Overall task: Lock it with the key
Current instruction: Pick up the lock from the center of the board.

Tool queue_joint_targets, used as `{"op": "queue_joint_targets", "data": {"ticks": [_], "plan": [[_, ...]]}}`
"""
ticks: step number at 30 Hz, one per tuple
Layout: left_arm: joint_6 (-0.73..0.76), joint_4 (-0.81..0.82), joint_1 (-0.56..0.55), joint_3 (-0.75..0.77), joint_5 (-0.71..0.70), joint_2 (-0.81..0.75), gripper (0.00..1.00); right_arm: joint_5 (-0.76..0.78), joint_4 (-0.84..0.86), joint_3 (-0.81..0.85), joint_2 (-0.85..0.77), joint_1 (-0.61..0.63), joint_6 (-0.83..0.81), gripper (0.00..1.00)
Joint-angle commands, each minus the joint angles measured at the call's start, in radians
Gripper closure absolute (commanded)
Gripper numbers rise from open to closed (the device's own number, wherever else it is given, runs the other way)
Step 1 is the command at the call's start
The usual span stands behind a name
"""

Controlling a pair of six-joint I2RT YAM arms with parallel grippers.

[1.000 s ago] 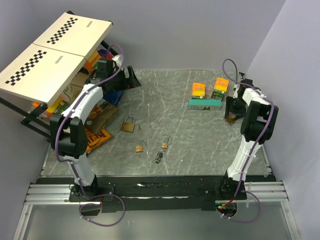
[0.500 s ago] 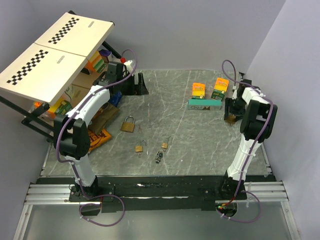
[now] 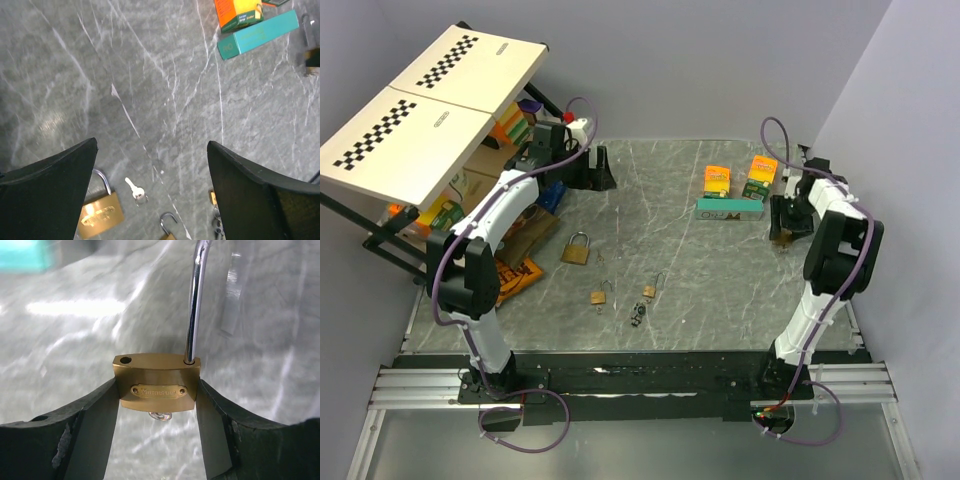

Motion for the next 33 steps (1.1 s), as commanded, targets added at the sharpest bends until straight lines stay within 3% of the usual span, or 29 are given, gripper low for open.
{"op": "queue_joint_targets", "data": {"ticks": [1,6,12,14,18,23,28,33], "plan": [[0.064,0.132,-0.002,-0.015,0.018,-0.091,0.04,-0.08,0.021,-0.021,-0.223,0.002,-0.119,1.0],[0.07,0.206,0.003,-0.04,-0.02,-0.129,0.04,-0.207,-0.032,-0.041,-0.332,0.003,-0.225,1.0],[0.243,0.089,0.041,0.025,0.421,-0.105,0.04,-0.497,-0.252,0.031,-0.444,0.034,-0.441,1.0],[0.33,0.132,0.044,-0.023,0.574,-0.151,0.04,-0.568,-0.308,0.035,-0.466,0.057,-0.507,1.0],[0.517,0.23,0.038,-0.202,0.722,-0.25,0.04,-0.675,-0.381,0.026,-0.541,0.158,-0.602,1.0],[0.856,0.109,-0.037,-0.261,0.759,-0.318,0.01,-0.728,-0.411,-0.003,-0.617,0.336,-0.662,1.0],[0.929,0.158,-0.112,-0.324,0.725,-0.382,0.12,-0.755,-0.411,-0.003,-0.66,0.512,-0.647,1.0],[0.883,0.351,-0.19,-0.443,0.664,-0.459,0.17,-0.734,-0.385,0.0,-0.66,0.608,-0.604,1.0]]}}
